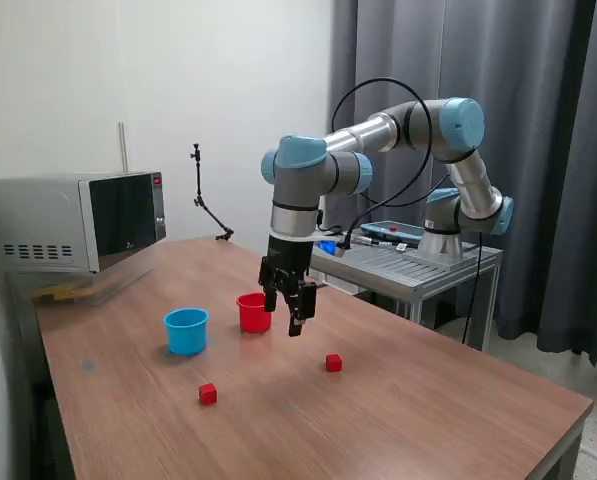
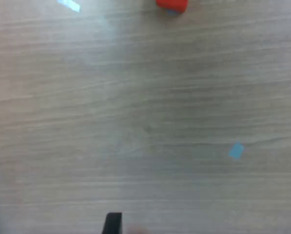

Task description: Place red objects in the red bin, and blue objects in the blue bin.

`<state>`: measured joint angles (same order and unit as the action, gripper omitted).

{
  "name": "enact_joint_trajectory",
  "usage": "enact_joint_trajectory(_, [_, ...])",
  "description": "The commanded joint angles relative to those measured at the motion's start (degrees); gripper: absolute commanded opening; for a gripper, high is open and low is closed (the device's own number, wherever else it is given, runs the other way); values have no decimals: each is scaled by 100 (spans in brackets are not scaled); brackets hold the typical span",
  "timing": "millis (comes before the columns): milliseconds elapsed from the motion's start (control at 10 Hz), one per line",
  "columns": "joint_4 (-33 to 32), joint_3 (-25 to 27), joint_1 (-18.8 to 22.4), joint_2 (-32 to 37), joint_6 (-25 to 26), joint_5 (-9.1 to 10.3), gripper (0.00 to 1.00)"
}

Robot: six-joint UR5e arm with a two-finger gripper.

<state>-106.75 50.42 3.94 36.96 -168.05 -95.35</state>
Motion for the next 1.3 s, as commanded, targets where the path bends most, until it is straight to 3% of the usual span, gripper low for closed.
enact_joint_trajectory(0, [111, -383, -33, -267, -298, 78, 100])
enact_joint_trajectory(600, [-329, -1113, -271, -1057, -395, 95, 100])
enact_joint_trajectory(900, [-408, -1324, -271, -1208, -378, 323, 100])
enact_joint_trajectory(1200, [-435, -1509, -271, -1357, -316, 368, 100])
